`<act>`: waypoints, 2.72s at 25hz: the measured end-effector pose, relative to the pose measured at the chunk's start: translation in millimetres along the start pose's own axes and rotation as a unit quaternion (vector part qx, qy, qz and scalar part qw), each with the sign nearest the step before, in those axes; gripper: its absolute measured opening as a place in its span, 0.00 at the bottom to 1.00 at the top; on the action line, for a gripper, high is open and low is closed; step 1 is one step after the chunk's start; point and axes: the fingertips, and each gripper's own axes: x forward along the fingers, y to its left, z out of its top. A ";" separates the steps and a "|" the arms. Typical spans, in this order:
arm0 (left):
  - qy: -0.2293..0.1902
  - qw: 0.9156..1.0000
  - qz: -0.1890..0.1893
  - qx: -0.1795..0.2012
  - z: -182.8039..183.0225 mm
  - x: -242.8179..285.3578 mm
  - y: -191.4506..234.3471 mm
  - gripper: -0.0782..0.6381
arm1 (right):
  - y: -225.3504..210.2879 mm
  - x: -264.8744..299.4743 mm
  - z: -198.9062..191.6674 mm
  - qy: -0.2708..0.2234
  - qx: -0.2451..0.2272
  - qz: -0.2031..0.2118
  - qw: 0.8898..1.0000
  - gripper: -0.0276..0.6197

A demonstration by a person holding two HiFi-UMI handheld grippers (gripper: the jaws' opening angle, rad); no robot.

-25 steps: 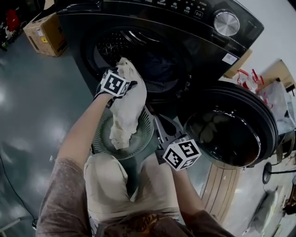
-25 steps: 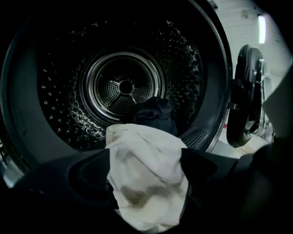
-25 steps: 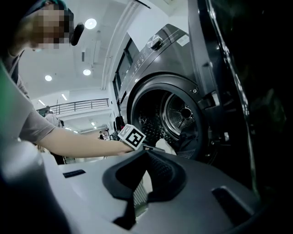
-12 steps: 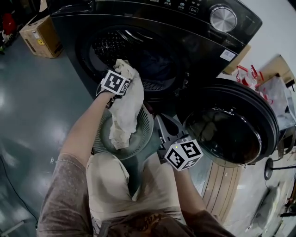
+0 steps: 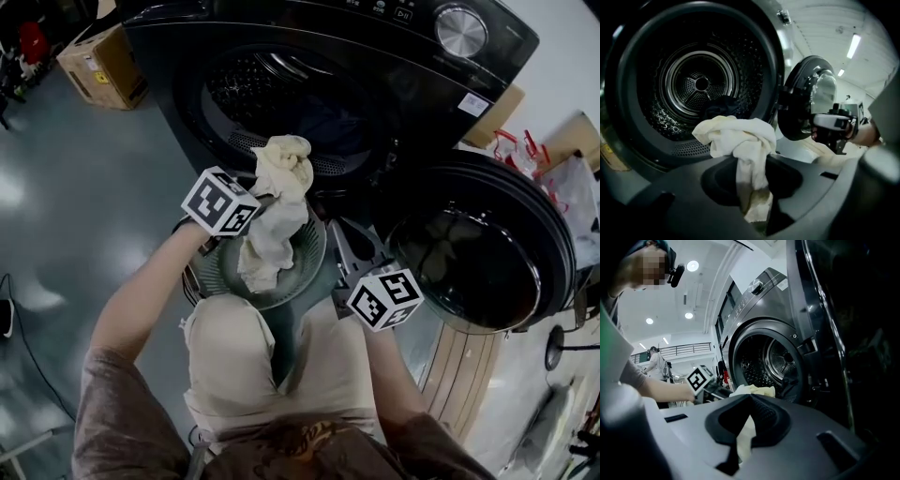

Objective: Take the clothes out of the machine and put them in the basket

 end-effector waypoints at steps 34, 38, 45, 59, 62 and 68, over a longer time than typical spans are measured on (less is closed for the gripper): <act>-0.167 0.980 0.102 0.032 75.0 19.5 37.0 0.70 | 6.4 15.5 -3.9 -0.004 -0.001 0.001 1.000 0.04; -0.155 0.981 0.101 0.062 92.3 59.1 59.0 0.70 | -2.5 17.5 -2.9 -0.007 0.001 -0.012 1.000 0.04; -0.089 0.980 0.108 0.142 108.0 127.0 107.3 0.70 | -13.6 25.4 -2.1 -0.012 0.008 -0.030 0.999 0.04; -0.030 0.957 0.110 0.269 150.7 201.7 134.8 0.70 | -11.8 46.5 -12.1 -0.007 0.020 -0.037 0.999 0.04; -0.034 0.961 0.116 0.248 158.1 213.3 143.2 0.70 | -15.1 45.6 -13.9 -0.005 0.022 -0.044 0.999 0.04; -0.007 0.962 0.118 0.245 157.9 231.2 144.5 0.48 | -21.3 40.1 -9.3 -0.007 0.017 -0.056 0.998 0.04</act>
